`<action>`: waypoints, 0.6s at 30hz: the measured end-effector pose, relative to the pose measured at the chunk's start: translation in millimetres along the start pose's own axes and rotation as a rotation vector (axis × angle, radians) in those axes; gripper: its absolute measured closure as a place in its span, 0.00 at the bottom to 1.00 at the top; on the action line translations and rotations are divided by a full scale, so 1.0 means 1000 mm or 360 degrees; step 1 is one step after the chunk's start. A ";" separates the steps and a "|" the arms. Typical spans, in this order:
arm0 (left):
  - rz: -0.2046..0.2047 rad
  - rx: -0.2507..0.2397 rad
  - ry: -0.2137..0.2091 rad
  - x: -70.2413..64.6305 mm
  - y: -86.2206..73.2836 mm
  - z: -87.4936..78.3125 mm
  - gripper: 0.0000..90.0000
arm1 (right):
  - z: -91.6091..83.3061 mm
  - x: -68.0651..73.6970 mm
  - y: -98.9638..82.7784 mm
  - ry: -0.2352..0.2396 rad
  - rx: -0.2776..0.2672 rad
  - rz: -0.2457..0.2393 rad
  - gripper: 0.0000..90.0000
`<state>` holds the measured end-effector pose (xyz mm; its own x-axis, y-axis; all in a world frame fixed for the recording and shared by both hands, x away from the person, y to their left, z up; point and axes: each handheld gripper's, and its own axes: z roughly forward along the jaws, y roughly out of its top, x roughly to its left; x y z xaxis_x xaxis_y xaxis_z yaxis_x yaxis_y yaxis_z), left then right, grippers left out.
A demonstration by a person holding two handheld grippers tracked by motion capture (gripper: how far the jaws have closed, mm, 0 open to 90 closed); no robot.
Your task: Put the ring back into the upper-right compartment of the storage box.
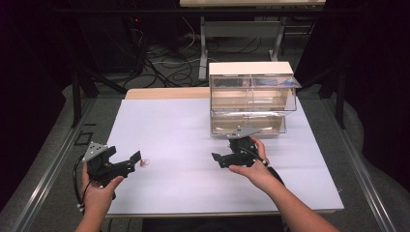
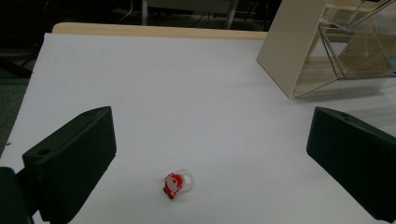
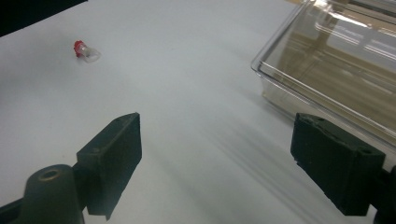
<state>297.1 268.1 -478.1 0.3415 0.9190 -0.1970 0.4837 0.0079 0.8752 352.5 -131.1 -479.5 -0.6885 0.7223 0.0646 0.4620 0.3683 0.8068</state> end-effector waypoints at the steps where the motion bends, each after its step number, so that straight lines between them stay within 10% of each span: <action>1: 0.0001 0.0001 0.0000 0.000 0.000 0.000 0.02 | 0.003 0.002 0.002 0.0002 0.0002 -0.0005 0.20; 18: -0.0022 -0.0004 0.0040 0.006 -0.001 0.002 0.05 | 0.046 0.031 0.023 0.0093 0.0031 -0.0099 0.23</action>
<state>300.1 273.2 -481.1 0.3145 0.9284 -0.1977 0.4859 0.0214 0.8738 367.6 -73.2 -486.0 -0.7473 0.6626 0.0492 0.4278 0.4232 0.7987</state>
